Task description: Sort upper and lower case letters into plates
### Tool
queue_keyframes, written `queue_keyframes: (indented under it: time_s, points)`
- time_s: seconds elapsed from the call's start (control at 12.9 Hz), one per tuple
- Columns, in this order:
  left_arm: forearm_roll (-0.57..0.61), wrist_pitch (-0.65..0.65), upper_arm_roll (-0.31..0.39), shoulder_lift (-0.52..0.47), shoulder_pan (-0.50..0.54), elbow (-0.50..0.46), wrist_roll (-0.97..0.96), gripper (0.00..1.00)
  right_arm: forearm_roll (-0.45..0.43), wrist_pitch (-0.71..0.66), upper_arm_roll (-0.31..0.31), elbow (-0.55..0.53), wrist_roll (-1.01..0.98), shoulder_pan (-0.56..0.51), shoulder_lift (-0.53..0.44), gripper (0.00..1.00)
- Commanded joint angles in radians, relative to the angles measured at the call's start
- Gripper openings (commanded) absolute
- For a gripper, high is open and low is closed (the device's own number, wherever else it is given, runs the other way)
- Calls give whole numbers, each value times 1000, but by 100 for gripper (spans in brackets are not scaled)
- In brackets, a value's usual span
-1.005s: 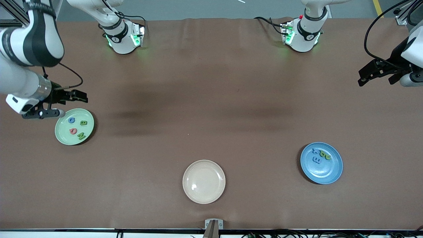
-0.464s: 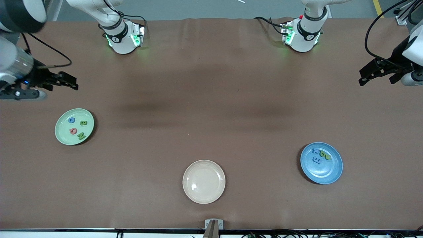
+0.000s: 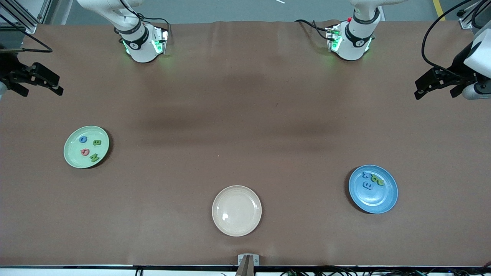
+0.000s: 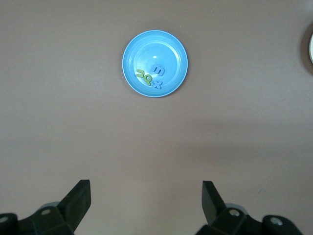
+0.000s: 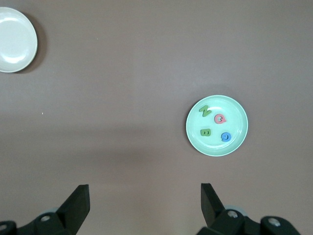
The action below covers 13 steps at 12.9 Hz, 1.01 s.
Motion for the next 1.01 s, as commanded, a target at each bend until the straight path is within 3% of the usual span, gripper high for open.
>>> queue_keyframes:
  time_s: [0.0, 0.23, 0.93]
  points:
    - [-21, -5, 3, -21, 2, -4, 19, 100, -8, -21, 1, 95, 10, -6, 70, 100]
    - [-26, -5, 1, -18, -2, -4, 21, 100, -8, -83, -3, 180, 7, -16, 124, 100]
    - [-9, -5, 4, 5, 2, 34, 21, 100, -6, -72, 0, 181, 16, -15, 130, 100]
